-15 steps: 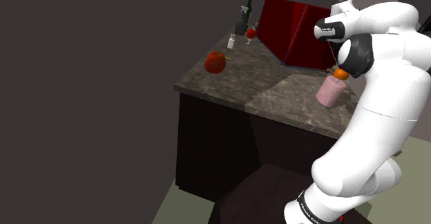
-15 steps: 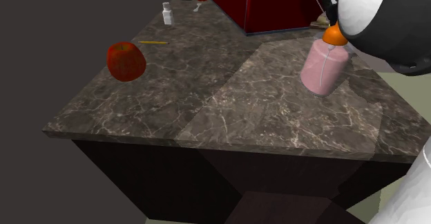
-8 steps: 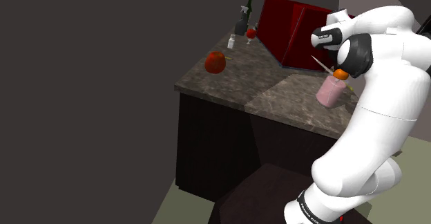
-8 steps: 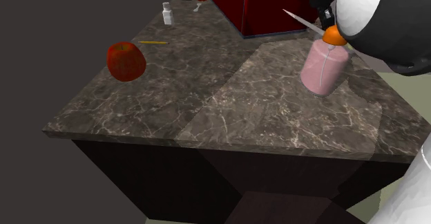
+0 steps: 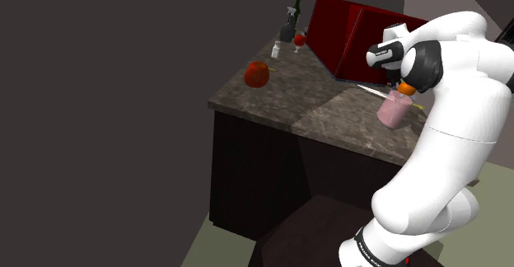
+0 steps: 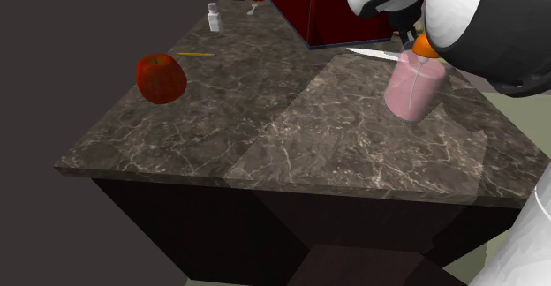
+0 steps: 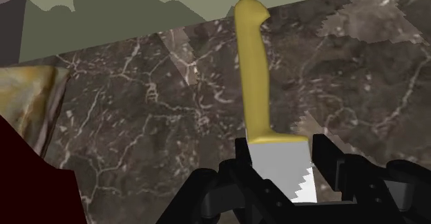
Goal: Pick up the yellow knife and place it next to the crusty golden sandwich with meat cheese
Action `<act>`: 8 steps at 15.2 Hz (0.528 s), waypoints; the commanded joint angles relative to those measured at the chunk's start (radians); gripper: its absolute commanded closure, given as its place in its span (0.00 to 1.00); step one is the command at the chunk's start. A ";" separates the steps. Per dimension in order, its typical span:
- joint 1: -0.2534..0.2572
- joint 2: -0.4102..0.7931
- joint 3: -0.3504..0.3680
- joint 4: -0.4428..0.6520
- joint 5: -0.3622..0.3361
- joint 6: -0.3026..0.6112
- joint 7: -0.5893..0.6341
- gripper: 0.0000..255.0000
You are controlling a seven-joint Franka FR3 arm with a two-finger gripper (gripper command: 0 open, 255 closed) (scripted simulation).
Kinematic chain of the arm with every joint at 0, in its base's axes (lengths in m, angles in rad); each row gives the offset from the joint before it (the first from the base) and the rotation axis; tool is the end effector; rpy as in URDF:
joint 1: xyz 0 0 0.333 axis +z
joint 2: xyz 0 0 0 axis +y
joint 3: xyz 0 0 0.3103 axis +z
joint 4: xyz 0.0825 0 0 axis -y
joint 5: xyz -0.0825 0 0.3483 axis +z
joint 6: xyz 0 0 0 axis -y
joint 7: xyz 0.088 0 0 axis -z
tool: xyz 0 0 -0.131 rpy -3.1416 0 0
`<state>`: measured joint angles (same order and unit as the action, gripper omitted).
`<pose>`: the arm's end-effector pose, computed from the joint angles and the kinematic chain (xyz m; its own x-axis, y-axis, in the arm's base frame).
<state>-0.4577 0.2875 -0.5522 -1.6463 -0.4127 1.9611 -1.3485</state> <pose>0.3219 -0.5199 0.4678 0.7734 0.3939 -0.4966 0.5138 -0.8484 0.1273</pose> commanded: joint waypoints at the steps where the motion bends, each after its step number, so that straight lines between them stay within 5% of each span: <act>1: -0.001 0.002 0.000 -0.007 0.000 0.009 0.003 1.00; 7: -0.001 0.002 0.000 -0.006 0.000 0.009 0.003 1.00; 8: -0.001 0.002 0.000 -0.006 0.000 0.009 0.003 0.00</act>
<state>-0.4589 0.2899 -0.5523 -1.6528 -0.4126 1.9700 -1.3458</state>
